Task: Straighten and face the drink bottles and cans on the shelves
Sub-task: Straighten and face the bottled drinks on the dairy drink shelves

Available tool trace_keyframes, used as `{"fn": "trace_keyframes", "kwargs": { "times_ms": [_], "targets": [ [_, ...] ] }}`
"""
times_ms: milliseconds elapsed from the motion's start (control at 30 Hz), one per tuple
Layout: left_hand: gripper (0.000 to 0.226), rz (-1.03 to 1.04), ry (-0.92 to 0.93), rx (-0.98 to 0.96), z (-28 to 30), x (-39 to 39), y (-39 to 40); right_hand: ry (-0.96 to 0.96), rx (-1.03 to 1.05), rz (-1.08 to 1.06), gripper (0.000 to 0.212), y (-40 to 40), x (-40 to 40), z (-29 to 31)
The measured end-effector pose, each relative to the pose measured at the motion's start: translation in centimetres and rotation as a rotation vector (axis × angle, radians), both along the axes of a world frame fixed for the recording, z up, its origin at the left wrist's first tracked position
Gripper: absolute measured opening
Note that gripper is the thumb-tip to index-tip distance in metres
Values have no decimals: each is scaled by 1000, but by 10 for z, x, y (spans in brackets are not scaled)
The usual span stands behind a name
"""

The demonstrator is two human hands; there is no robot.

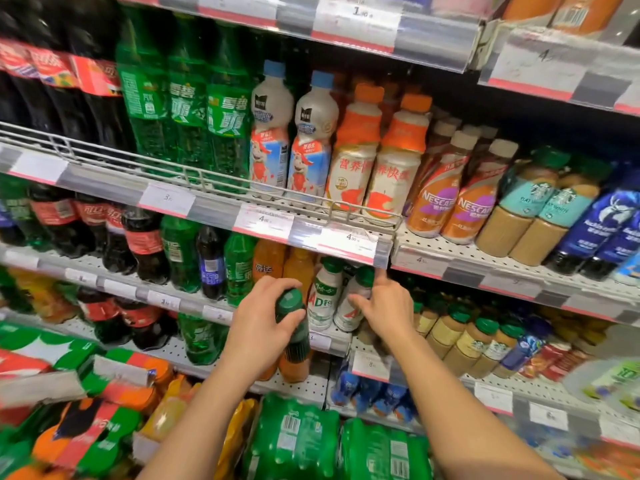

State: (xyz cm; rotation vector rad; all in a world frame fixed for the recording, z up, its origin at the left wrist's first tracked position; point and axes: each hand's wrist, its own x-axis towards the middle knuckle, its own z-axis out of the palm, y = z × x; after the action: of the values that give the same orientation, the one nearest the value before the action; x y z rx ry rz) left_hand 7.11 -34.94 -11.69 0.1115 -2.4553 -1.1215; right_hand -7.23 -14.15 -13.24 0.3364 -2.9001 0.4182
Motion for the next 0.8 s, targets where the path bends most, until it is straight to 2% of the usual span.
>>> {"fn": "trace_keyframes", "kwargs": {
  "times_ms": [100, 233, 367, 433, 533, 600, 700, 800],
  "targets": [
    [40, 0, -11, -15, 0, -1, 1, -49, 27, -9, 73, 0, -8, -3],
    [41, -6, -23, -44, 2, -3, 8, -189, -19, 6, 51, -5, -20, 6],
    [41, -18, -15, -49, 12, -9, 19, -316, -60, 25, 61, -2, -27, 10],
    [42, -23, -5, -41, 17, -11, 24, -308, -136, 52, 68, 2, -21, 10],
    [46, -23, 4, -32, 23, -11, 32, -176, -250, 78, 71, 15, 11, 5],
    [49, -21, -1, -18, 25, -10, 36, -131, -410, 118, 59, 28, 42, -2],
    [52, -28, -13, 0, 28, -9, 45, -242, -493, 240, 30, 44, 74, -1],
    [52, -44, -18, 14, 34, -8, 58, -359, -570, 321, 32, 58, 88, 25]
  ]
}}
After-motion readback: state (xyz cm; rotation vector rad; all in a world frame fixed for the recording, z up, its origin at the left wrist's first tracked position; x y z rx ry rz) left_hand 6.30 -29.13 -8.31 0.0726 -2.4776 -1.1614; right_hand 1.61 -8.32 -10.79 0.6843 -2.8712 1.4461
